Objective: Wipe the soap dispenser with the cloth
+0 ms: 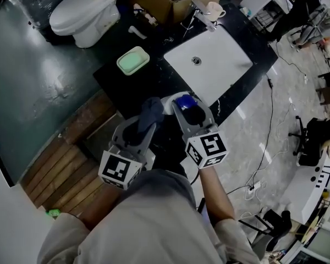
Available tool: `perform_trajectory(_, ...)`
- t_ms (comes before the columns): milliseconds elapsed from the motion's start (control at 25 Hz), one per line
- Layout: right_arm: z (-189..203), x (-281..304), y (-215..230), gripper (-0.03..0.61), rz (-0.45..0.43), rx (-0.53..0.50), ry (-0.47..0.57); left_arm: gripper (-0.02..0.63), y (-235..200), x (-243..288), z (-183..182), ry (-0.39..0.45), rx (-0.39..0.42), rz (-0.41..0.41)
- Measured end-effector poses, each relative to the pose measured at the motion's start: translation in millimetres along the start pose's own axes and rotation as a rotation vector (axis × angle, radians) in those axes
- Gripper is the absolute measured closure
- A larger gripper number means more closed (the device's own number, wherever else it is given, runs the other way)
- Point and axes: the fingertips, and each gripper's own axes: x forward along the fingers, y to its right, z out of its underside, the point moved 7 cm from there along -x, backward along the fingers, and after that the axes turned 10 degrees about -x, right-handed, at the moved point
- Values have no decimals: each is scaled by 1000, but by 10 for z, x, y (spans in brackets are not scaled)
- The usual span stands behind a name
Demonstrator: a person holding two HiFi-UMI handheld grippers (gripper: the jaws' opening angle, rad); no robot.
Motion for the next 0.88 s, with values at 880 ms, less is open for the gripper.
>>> perform_trajectory(880, 64, -390, -184, 442, -64, 73, -25, 523, 203, 131, -341, 38, 13, 141)
